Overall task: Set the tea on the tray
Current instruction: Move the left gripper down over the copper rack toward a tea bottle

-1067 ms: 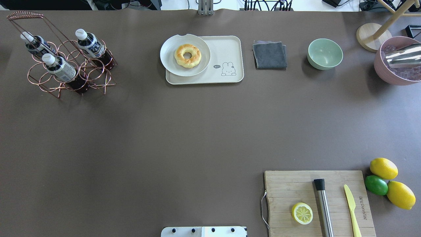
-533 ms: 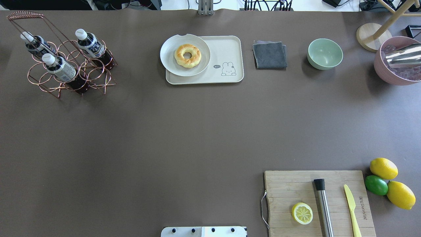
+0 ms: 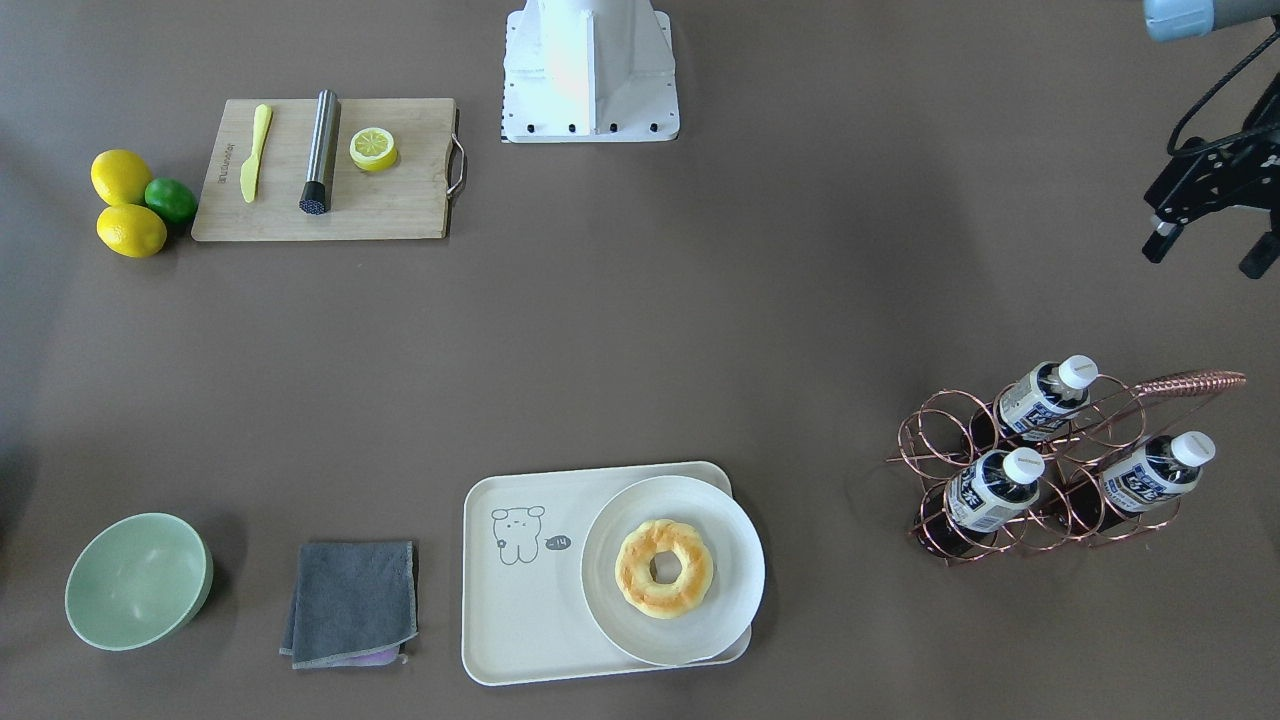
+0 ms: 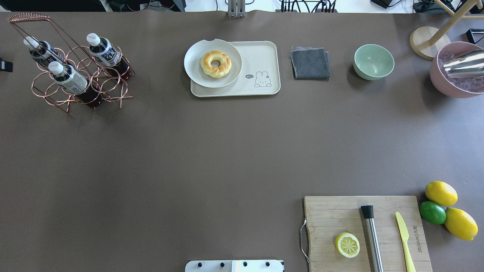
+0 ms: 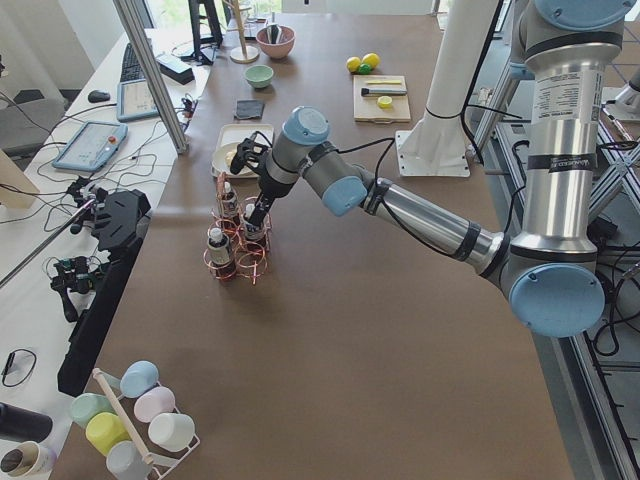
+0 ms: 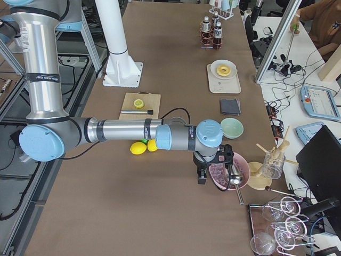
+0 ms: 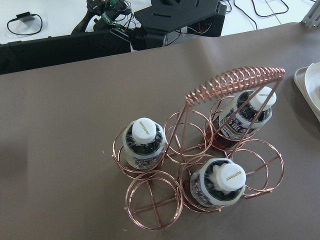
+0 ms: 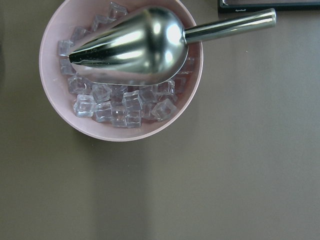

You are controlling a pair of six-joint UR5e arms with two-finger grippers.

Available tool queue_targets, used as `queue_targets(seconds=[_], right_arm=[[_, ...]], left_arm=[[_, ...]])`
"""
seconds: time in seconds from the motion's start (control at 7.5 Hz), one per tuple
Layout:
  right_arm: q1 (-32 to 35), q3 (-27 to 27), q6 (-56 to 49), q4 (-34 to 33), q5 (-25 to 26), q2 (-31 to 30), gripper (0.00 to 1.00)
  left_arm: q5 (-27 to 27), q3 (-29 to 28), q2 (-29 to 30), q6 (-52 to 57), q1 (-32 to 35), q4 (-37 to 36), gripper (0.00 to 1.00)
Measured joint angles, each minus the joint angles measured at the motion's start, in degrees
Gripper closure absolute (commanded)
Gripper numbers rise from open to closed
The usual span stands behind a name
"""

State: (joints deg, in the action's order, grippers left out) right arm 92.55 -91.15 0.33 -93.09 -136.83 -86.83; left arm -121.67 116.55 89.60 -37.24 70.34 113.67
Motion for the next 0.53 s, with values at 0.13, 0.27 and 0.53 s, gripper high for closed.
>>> queue_targets(seconds=[0.13,0.27,0.53], right_arm=[[0.00,0.01,-0.03,0.02,0.13,0.13,0.00],[0.00,0.05,0.03,0.05,0.29,0.30,0.00],[-0.06,0.00,0.16,0.07,0.47,0.63,0.00]], left_arm=[[4.09,0.25,1.14,-7.19,-4.81,-0.23,0.03],[6.48,-0.10,2.99,-12.10,-8.00,-0.86,0.03],[8.37,-2.15,5.98,-15.13,-10.10,-1.77,0.03]])
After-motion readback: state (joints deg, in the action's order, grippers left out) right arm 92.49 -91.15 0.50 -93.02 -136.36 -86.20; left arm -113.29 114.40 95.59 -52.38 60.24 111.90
